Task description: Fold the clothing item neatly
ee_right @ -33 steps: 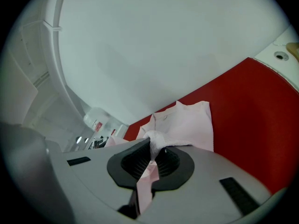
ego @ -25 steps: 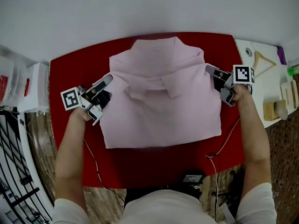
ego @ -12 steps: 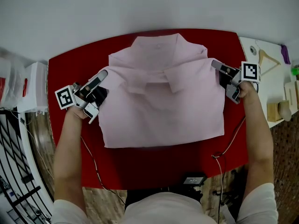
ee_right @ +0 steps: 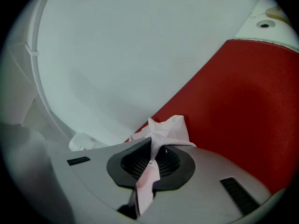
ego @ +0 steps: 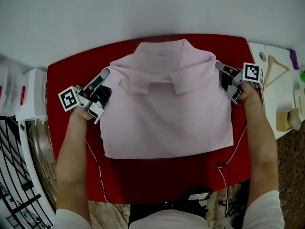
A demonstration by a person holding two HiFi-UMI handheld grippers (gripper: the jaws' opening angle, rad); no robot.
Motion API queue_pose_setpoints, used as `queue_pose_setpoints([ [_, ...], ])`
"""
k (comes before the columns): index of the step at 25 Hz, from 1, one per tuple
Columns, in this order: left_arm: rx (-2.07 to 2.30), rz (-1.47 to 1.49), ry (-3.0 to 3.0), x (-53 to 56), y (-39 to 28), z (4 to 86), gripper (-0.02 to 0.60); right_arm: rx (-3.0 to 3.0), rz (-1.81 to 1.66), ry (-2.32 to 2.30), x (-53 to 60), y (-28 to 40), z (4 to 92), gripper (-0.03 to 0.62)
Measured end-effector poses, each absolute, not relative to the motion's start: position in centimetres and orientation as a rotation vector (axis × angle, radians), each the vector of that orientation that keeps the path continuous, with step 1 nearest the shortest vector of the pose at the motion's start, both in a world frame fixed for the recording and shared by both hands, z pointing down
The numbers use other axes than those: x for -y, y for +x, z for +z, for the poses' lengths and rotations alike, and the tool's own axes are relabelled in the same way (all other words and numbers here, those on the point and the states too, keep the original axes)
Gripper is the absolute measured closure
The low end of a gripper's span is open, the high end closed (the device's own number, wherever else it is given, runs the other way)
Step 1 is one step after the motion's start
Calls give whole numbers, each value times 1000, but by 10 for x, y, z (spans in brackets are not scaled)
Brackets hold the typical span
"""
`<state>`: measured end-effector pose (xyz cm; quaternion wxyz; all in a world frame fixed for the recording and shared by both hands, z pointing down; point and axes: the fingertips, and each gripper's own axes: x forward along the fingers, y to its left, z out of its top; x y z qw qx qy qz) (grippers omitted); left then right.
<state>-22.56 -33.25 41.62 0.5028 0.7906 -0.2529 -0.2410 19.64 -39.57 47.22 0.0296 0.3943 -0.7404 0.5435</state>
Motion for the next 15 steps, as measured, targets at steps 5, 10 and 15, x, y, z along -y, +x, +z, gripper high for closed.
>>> queue_pose_setpoints([
  [5, 754, -561, 1894, 342, -239, 442, 505, 2283, 1700, 1368, 409, 209, 481, 572],
  [10, 824, -578, 1910, 357, -249, 443, 476, 2279, 1714, 1395, 414, 210, 483, 572],
  [15, 832, -557, 1936, 366, -243, 441, 441, 2239, 1742, 1511, 423, 216, 483, 482],
])
